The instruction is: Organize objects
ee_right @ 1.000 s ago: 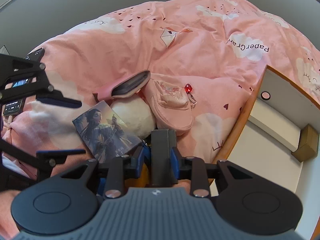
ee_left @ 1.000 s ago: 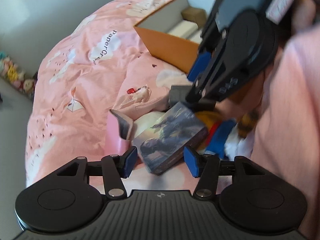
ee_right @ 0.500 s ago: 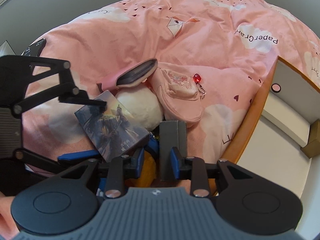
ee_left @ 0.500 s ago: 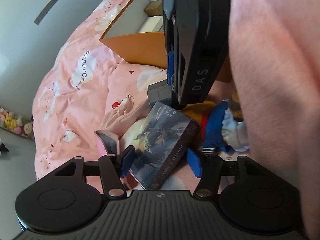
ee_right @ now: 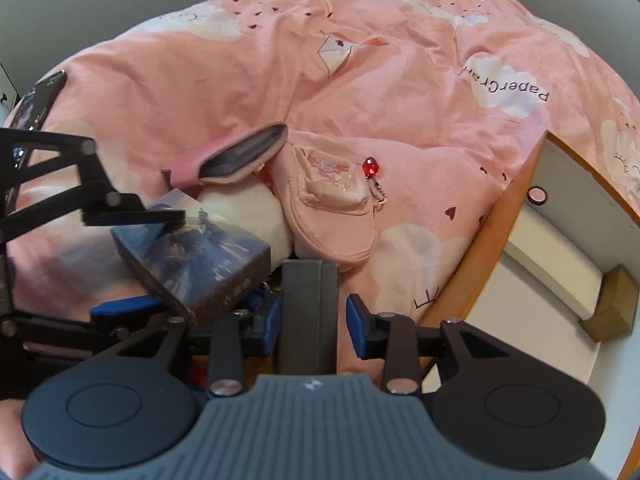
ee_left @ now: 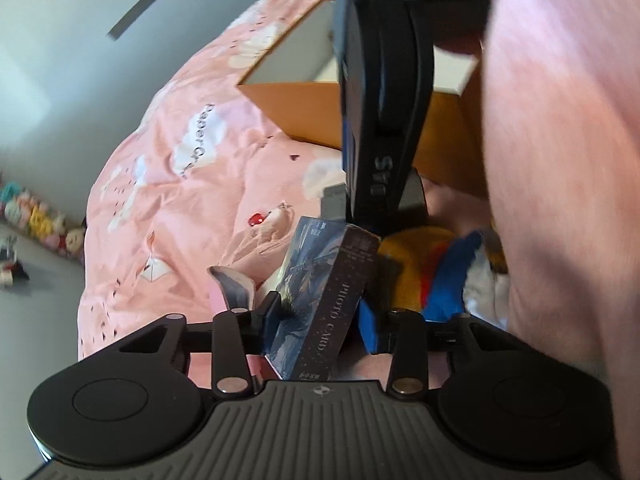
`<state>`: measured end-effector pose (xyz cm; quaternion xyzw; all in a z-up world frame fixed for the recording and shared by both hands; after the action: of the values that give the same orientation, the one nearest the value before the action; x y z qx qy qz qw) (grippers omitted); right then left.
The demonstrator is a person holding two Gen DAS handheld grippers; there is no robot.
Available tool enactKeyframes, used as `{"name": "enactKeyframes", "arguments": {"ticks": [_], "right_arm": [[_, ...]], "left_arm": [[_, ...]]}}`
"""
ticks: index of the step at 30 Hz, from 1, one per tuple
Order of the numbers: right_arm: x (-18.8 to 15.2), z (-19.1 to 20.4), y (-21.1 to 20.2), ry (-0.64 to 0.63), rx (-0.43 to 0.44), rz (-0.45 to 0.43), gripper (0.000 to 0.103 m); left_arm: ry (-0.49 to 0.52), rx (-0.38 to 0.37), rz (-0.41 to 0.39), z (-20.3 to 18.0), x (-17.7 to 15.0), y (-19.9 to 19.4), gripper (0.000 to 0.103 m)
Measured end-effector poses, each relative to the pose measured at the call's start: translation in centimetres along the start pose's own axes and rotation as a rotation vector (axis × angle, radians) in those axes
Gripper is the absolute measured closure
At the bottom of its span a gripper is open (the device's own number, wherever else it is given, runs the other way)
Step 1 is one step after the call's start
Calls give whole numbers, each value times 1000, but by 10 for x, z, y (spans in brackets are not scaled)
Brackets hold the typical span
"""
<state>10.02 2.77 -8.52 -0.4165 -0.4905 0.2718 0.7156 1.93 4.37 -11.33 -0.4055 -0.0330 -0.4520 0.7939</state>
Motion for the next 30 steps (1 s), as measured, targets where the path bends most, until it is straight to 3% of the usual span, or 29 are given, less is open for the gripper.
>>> {"name": "enactKeyframes", "arguments": {"ticks": [4, 9, 15, 17, 20, 27, 29, 30], "right_arm": [[6, -3, 5, -2, -4, 10, 55], [8, -3, 10, -25, -31, 29, 54], [12, -9, 15, -50, -97, 39, 55], [13, -9, 18, -71, -103, 51, 51], [14, -7, 24, -116, -112, 82, 38], [14, -8, 29, -140, -93, 140, 39], [12, -5, 28, -141, -88, 150, 44], [12, -6, 27, -142, -91, 152, 52]], "left_arm": [[-160, 19, 47, 17, 5, 3, 71], [-271, 28, 85, 30, 7, 6, 75], [-333, 29, 98, 36, 6, 4, 75], [-340, 28, 98, 37, 6, 3, 75], [-341, 28, 98, 37, 5, 3, 75], [-410, 5, 113, 45, 5, 7, 77], [-426, 2, 116, 46, 5, 7, 77], [-429, 2, 116, 46, 5, 7, 77]]}}
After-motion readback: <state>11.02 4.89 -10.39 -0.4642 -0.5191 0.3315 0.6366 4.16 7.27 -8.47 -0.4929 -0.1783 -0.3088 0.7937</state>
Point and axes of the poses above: each gripper's, at about its wrist camera, not at the fingertips, and y roughly the way its jaws point, z to its left, x to its top, the point moved 8 cm from there along y, roughly the way its jaws point, and after that the axes turned 12 degrees about x, right-handed, at the moved point
